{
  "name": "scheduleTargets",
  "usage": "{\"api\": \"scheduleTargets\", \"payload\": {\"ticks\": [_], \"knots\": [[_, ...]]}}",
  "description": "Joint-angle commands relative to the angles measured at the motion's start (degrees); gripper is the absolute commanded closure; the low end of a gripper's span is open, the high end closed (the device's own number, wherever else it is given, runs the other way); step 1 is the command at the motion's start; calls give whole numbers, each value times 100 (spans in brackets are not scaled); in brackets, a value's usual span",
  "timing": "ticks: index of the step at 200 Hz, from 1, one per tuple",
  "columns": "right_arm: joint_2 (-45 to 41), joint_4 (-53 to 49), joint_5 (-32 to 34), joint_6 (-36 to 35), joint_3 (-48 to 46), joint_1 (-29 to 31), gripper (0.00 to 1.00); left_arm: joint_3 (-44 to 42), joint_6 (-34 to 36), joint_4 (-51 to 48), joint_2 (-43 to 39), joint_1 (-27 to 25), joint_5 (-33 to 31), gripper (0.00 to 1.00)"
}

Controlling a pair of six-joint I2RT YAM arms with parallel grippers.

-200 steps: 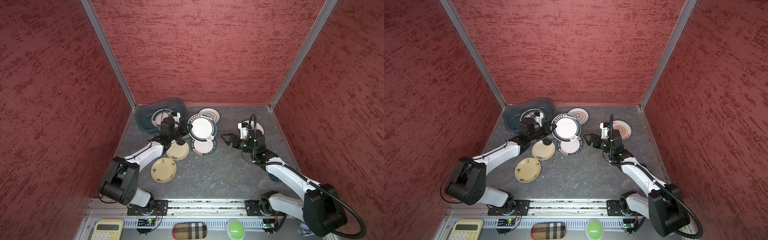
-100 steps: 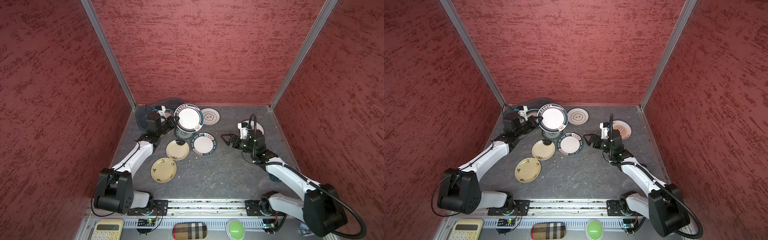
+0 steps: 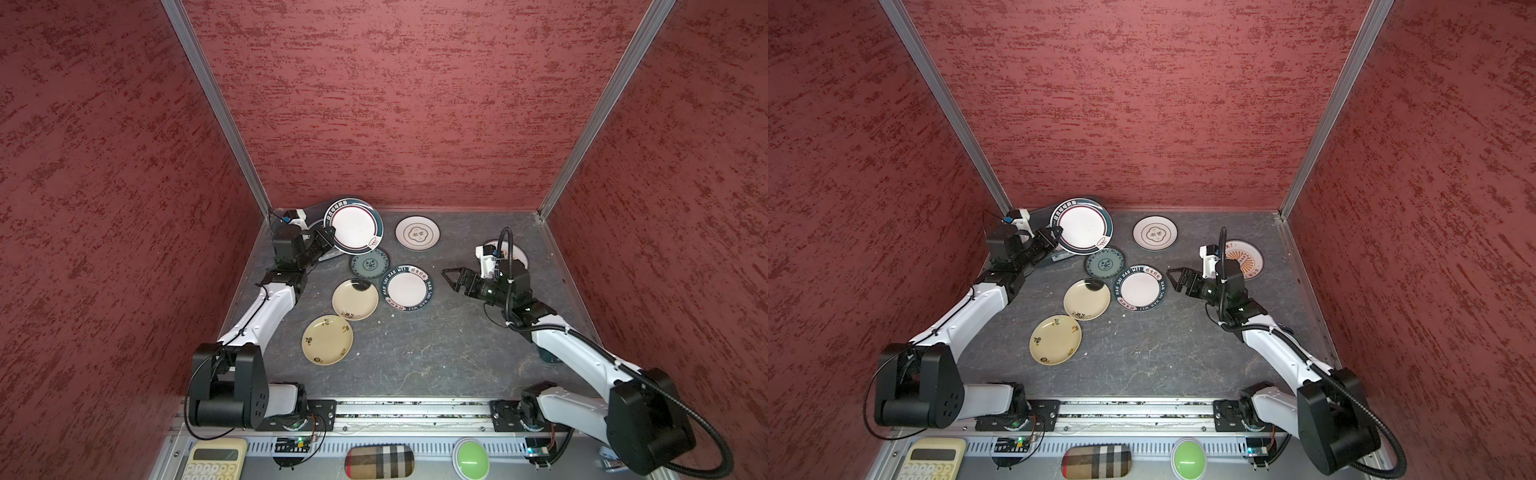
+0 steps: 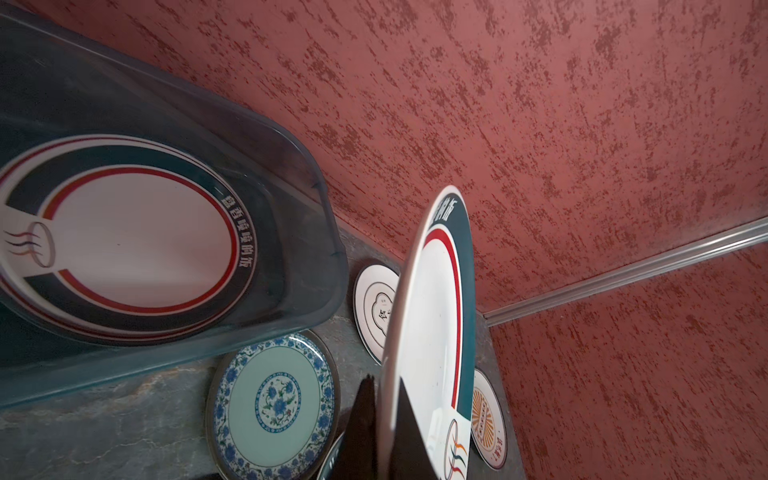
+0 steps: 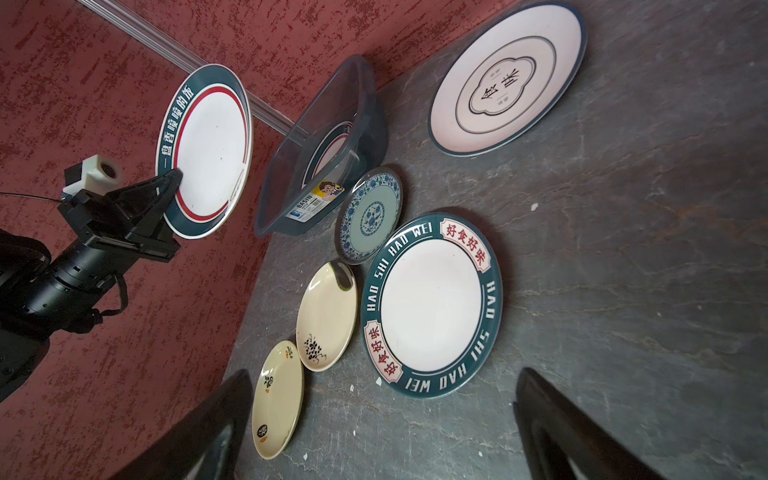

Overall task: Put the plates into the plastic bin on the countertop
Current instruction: 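Carry the plate with the left gripper to the basin while the right gripper withdraws, then lower the plate into the basin with the left gripper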

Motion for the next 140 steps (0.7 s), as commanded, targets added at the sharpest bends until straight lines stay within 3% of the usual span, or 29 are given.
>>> {"api": "scheduleTargets", "payload": {"ticks": [1, 92, 140], "knots": [[-259, 18, 35, -89, -110, 40, 1, 146, -108, 362, -95, 249, -138, 100], [-326, -126, 156, -148, -235, 40, 1, 491, -87, 219, 646, 822, -55, 100], [-493, -369, 223, -245, -242, 40, 1, 763, 355, -376, 921, 891, -371, 100]]}}
